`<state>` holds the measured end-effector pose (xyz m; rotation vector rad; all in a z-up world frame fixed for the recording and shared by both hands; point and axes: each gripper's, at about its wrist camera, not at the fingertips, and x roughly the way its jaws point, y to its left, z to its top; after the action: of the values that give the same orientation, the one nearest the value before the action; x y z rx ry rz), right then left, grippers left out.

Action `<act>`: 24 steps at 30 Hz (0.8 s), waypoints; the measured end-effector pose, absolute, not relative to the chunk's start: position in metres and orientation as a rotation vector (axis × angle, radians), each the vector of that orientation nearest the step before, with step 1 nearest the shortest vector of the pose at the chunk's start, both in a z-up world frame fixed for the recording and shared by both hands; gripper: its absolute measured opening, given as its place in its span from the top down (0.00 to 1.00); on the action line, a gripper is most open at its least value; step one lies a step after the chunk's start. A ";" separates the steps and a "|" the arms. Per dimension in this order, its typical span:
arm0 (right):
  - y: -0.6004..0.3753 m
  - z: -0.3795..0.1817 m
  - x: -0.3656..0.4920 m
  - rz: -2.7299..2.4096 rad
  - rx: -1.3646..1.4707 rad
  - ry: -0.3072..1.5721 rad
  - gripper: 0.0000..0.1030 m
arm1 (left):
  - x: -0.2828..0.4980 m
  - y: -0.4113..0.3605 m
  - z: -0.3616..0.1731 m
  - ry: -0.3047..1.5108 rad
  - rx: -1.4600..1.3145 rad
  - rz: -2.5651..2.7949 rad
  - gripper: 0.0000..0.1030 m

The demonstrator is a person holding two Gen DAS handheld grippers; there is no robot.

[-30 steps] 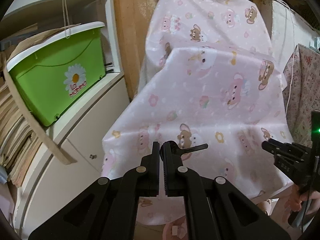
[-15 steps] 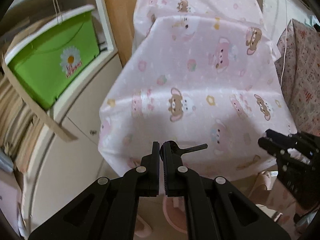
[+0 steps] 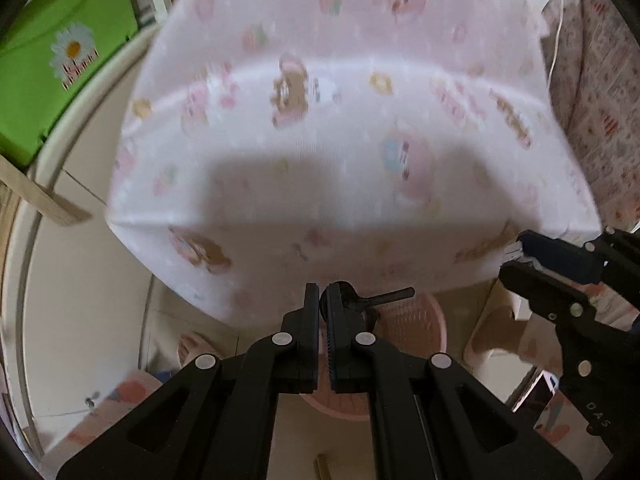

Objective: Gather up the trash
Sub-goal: 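Carry the spoon and silver clip down over the pink basket with both tools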

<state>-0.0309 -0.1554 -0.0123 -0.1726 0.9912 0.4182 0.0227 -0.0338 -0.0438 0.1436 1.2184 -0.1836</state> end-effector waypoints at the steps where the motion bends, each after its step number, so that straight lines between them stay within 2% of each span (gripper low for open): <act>1: -0.155 -0.018 -0.030 0.418 -0.174 1.008 0.80 | 0.022 -0.035 -0.050 1.233 0.154 -0.182 0.97; 24: -0.149 -0.125 -0.015 0.311 -0.290 1.257 0.80 | 0.023 -0.044 -0.143 1.434 0.178 -0.134 0.97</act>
<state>-0.0146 -0.1492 -0.1252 -0.2900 1.2566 0.3109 0.0225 -0.0439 -0.1426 0.1775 1.4338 -0.1336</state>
